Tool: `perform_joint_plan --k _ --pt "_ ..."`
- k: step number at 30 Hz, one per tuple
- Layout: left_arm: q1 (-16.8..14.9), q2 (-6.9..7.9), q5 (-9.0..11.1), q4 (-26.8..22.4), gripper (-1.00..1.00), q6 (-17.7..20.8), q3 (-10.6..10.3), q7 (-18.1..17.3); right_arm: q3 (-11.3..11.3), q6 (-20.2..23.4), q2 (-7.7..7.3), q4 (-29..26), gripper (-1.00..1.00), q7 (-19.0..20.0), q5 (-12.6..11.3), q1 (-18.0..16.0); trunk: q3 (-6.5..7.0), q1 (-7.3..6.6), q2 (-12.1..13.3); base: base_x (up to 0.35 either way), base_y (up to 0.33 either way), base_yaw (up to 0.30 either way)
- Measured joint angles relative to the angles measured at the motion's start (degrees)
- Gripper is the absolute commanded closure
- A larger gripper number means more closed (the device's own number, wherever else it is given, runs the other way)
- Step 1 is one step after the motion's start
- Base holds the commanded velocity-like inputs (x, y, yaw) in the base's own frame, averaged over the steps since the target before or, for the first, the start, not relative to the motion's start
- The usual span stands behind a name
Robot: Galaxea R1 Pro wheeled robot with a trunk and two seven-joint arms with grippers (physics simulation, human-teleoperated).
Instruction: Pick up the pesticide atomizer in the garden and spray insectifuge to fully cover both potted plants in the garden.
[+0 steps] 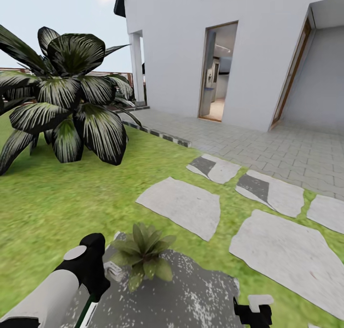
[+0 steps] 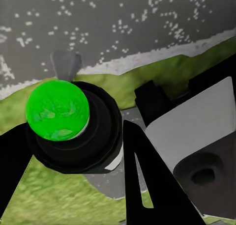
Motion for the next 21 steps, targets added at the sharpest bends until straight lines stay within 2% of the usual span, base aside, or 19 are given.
perform_joint_plan --k 4,12,16,21 --pt "0.0 -0.06 0.0 -0.4 1.0 0.0 0.0 0.0 0.0 0.0 0.0 0.0 -1.0 0.0 0.0 0.0 -0.11 0.01 0.0 0.161 0.0 0.0" --pt "0.0 -0.15 0.2 -0.7 1.0 0.0 0.0 0.0 0.0 0.0 0.0 0.0 -1.0 0.0 0.0 0.0 -0.81 0.02 0.0 0.009 0.0 0.0" --pt "0.0 -0.77 0.2 -0.8 1.0 0.1 0.1 -0.1 0.0 0.0 0.0 0.0 -1.0 0.0 0.0 0.0 -1.17 0.02 0.0 0.002 0.0 0.0" --pt "0.0 -0.84 0.2 -0.8 1.0 0.1 0.1 0.0 0.0 0.0 0.0 0.0 -1.0 0.0 0.0 0.0 -1.62 0.0 0.0 0.15 -0.13 0.0"
